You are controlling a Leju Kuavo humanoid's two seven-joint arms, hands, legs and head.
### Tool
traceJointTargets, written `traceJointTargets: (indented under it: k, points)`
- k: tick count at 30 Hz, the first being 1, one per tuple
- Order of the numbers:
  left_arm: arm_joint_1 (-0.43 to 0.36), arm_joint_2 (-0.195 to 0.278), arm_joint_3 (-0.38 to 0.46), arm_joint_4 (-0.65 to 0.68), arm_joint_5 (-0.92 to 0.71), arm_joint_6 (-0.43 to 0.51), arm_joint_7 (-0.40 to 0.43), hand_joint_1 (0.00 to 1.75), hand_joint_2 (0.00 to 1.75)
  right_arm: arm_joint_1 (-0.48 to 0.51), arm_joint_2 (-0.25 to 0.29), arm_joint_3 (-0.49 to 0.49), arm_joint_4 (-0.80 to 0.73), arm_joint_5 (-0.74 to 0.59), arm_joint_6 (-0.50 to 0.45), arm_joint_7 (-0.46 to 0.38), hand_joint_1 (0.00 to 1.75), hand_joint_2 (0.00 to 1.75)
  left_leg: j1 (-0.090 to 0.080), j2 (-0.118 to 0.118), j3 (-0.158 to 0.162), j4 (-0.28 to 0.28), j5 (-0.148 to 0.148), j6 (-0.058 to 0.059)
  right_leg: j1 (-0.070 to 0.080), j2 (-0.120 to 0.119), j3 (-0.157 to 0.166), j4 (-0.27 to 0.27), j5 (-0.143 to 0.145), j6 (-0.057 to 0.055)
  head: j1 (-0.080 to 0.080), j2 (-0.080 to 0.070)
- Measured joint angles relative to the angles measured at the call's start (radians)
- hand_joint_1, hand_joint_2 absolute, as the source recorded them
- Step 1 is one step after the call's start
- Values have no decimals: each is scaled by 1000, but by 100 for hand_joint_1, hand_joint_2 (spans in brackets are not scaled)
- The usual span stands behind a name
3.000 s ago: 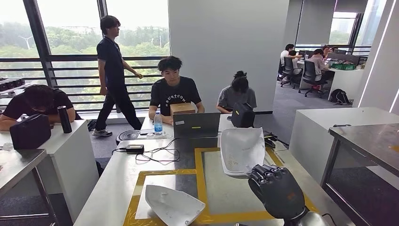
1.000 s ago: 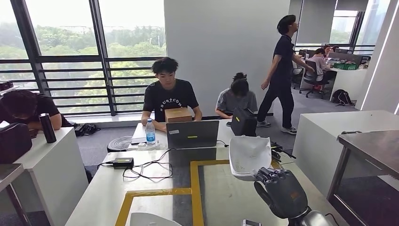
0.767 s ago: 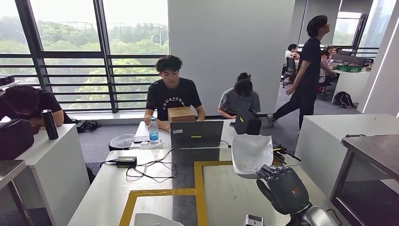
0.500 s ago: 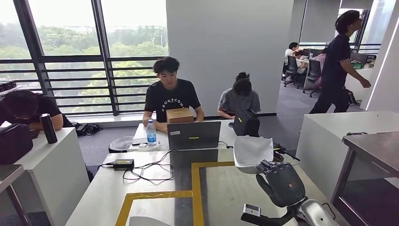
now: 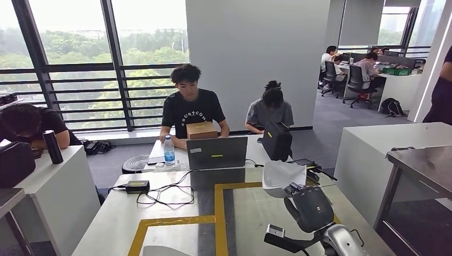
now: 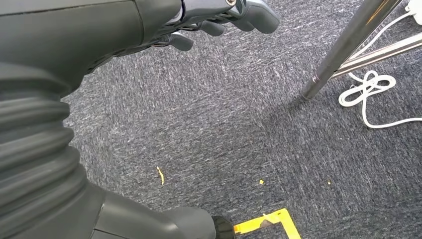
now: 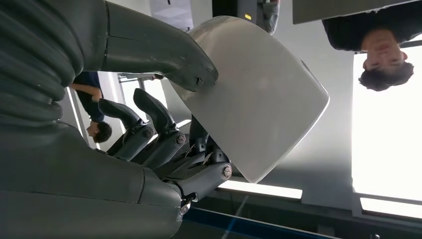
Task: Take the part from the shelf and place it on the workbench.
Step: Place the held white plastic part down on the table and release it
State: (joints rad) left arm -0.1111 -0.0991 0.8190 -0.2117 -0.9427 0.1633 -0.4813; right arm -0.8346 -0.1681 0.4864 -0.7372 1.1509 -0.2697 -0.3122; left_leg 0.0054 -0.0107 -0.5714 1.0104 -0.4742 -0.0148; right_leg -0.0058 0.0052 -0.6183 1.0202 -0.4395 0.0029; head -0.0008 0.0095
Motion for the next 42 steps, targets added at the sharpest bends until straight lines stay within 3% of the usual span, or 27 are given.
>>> traceJointTargets:
  k: [11, 20, 29, 41, 42]
  points:
    - [-15, -18, 0, 0, -32, 0, -1, 0, 175, -104, 140, 0, 260, 39, 65, 104, 175, 175, -1, 0, 0, 3, 0, 0, -2, 1, 1, 0, 1, 1, 0, 0]
    - [-18, -32, 0, 0, -35, 1, -2, 0, 175, -138, 210, 0, 362, 36, 116, 157, 175, 175, -1, 0, -1, 4, -1, 1, -1, 0, 1, -1, 1, 1, 0, 0]
    - [-17, -37, 0, 4, -24, -2, -4, 0, 175, -121, 229, 0, 410, 42, 148, 165, 175, 175, -2, 0, -1, 5, -2, 2, -1, 0, 1, -1, 1, 1, 0, 0]
    - [-10, -37, 0, 7, -27, -12, -18, 0, 175, -27, 212, 0, 451, 35, 203, 172, 175, 175, -2, 0, -1, 5, -2, 2, -1, 1, 1, -1, 1, 1, 1, 0]
    - [-10, -37, 0, 7, -28, -14, -19, 0, 175, -22, 210, 0, 453, 34, 204, 172, 131, 131, -2, 0, -1, 5, -2, 2, -1, 1, 1, -1, 1, 1, 1, 0]
